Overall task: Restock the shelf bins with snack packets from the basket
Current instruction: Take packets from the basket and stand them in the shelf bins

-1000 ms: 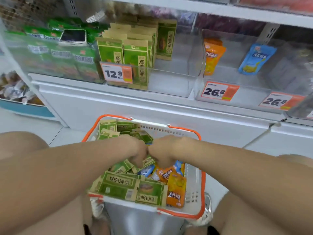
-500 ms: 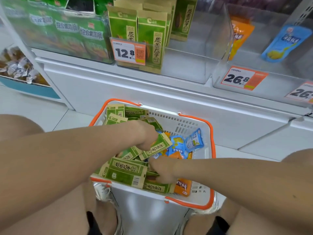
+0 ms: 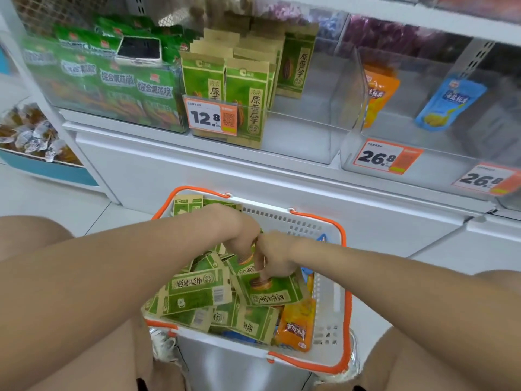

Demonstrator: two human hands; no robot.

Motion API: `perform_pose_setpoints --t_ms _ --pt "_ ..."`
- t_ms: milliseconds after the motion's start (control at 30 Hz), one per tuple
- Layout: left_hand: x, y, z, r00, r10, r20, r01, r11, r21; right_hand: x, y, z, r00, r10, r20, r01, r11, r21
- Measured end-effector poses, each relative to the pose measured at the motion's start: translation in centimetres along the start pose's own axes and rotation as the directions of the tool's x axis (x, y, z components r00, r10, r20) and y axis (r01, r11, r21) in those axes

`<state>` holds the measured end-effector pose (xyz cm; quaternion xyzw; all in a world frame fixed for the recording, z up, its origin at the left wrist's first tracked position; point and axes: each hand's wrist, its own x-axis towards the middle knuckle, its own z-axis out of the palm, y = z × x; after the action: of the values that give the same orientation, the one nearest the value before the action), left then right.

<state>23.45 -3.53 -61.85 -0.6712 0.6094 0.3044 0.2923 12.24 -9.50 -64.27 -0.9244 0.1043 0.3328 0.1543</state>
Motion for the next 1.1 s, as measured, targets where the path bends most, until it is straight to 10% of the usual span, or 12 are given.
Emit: perform_pose_setpoints --t_ms 300,500,633,767,967,1100 --pt "-4.1 -2.8 -4.2 0.896 0.012 -0.444 -0.309 0.734 -0.604 -6.4 1.8 -12.4 0.877 0.078 -0.473 -0.021 0.992 0.125" --pt "-5.9 -3.3 -6.6 0.74 -0.197 -0.643 -0.552 0.369 -0.748 -8.6 3.1 -16.5 0.585 0.27 -0.765 0.105 0.91 0.401" --pt "-6.9 -3.3 -8.0 0.705 -0.297 -0.644 -0.612 0.204 -0.764 -9.4 5.0 -17.5 0.502 0.374 -0.78 0.291 0.777 0.559" --pt "-7.3 -2.6 -9.0 0.68 -0.262 -0.684 -0.685 0.103 -0.721 -9.5 5.6 -18.0 0.448 0.285 -0.848 0.28 0.856 0.435" --pt "-7.2 -1.8 -11.1 0.466 -0.466 -0.752 -0.83 0.064 -0.554 -9.7 4.5 -19.4 0.22 0.23 -0.948 0.274 0.918 0.286" --pt "-6.9 -1.8 -12.2 0.419 -0.584 -0.695 -0.848 0.022 -0.53 -11.0 6.0 -20.1 0.457 0.386 -0.802 0.425 0.697 0.578"
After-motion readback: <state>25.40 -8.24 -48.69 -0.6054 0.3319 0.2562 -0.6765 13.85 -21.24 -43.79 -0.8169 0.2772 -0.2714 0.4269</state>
